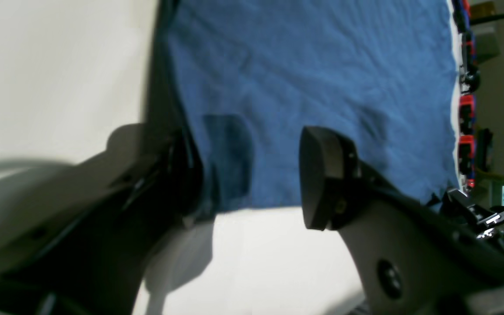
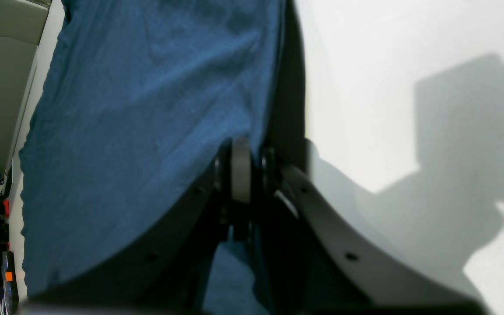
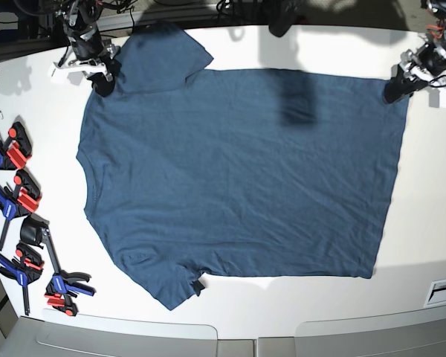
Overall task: Fold the T-shirt properly
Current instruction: 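Move the left gripper to the opposite shoulder corner and grasp it, then lift the shirt with both grippers and pull it toward the robot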
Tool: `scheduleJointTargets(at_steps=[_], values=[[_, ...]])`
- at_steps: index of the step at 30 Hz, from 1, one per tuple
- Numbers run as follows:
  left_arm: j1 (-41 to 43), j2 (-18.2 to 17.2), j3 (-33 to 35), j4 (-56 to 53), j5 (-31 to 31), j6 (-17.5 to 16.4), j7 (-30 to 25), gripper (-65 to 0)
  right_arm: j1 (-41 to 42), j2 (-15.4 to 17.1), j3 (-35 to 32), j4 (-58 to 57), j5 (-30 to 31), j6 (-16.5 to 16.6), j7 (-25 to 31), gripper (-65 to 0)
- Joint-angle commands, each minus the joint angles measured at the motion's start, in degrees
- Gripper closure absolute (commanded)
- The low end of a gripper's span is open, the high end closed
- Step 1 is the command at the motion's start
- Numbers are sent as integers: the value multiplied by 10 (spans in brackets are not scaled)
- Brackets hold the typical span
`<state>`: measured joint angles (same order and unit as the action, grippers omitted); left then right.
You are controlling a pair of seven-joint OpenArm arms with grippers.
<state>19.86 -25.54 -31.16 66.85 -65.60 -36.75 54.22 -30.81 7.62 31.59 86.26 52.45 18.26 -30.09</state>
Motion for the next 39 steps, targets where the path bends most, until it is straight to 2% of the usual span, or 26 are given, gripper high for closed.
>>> scheduleJointTargets(at_steps=[1,5,8,10,13,14,18,24,29,39], values=[[6,-3,2,-1,41,11,28,-330,-3,4,0,5,-2,0,-8,0],[6,-2,2,-1,41,11,28,-327,-3,5,0,5,-2,0,-8,0],[6,-2,2,-1,41,11,27,-286,-3,5,0,5,-2,0,-8,0],[6,-2,2,-1,41,11,22,-218,-3,5,0,5,-2,0,-8,0],[6,-2,2,-1,47,11,12,-31,-3,5,0,5,-2,0,-8,0],[6,-2,2,-1,51,11,10,0,-3,5,0,5,-3,0,-8,0],[6,-2,2,-1,76,11,-5,0,-3,5,0,5,-2,0,-8,0],[8,-2,1,-1,76,11,-7,0,-3,5,0,5,-2,1,-14,0],[21,-2,1,-1,75,11,-7,0,-5,5,0,5,-2,46,-25,0],[91,0,-7,60,75,11,-7,0,-17,7,20,6,5,50,-69,0]])
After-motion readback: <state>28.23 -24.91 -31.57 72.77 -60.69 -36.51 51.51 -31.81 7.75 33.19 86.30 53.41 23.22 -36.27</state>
